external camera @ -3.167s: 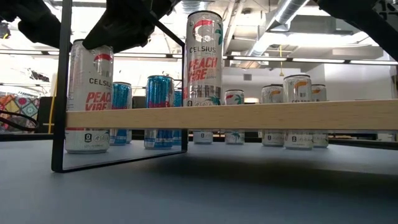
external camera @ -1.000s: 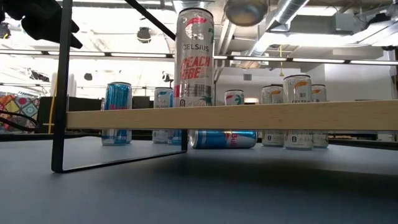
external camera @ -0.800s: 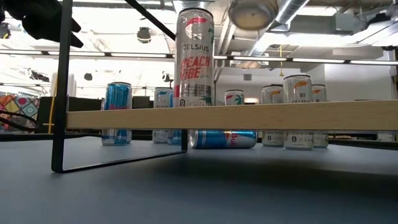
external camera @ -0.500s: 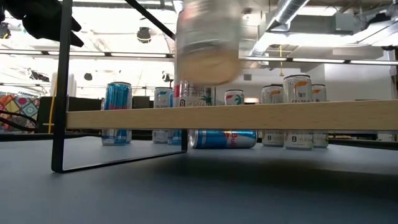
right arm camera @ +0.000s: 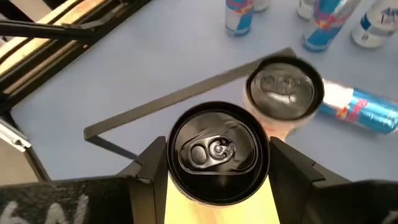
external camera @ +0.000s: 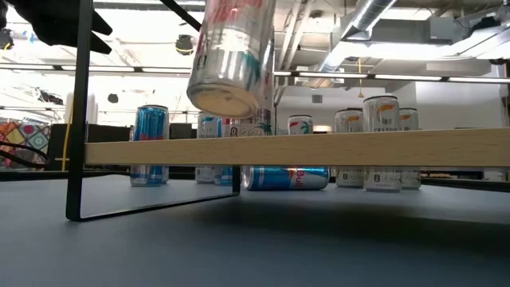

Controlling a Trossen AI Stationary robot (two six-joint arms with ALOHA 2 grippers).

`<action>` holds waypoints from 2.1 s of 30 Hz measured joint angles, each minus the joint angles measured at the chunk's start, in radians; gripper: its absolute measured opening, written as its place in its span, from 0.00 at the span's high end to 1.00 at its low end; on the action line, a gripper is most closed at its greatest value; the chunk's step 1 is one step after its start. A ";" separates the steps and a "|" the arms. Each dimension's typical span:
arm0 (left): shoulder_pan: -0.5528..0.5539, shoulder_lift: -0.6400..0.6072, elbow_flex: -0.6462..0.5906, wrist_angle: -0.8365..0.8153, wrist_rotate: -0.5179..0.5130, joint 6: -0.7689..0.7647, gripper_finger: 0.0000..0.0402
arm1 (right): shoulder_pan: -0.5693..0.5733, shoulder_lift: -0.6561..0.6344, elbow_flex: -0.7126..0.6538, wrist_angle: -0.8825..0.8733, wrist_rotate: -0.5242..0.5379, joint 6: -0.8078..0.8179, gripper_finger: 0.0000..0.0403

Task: Place canned beverage on shelf
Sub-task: Put the bottom white pink soda can aligned with the other white pink soda can on the shelf

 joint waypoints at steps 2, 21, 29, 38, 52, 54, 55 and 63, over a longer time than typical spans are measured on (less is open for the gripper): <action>0.000 -0.010 0.000 0.009 0.001 -0.012 0.13 | -0.004 -0.002 0.001 0.011 0.000 -0.033 0.52; 0.010 -0.021 0.000 0.192 0.018 -0.074 0.13 | 0.017 0.114 0.003 0.163 0.069 -0.135 0.52; 0.010 -0.021 -0.001 0.211 0.088 -0.062 0.13 | 0.027 0.126 0.010 0.143 0.106 -0.060 0.52; 0.010 -0.021 -0.001 0.210 0.051 0.020 0.13 | -0.012 0.103 0.010 0.044 0.086 -0.053 0.52; 0.009 -0.021 -0.001 0.209 0.042 0.046 0.13 | -0.060 0.101 0.010 0.032 0.061 -0.115 0.52; 0.009 -0.021 -0.001 0.210 0.042 0.046 0.13 | -0.059 0.100 0.010 0.030 0.062 -0.115 0.52; 0.009 -0.021 -0.001 0.209 0.042 0.047 0.13 | -0.055 0.100 0.010 0.028 0.062 -0.115 0.52; 0.009 -0.021 -0.001 0.209 0.042 0.047 0.13 | -0.049 0.101 0.010 -0.018 0.062 -0.082 0.52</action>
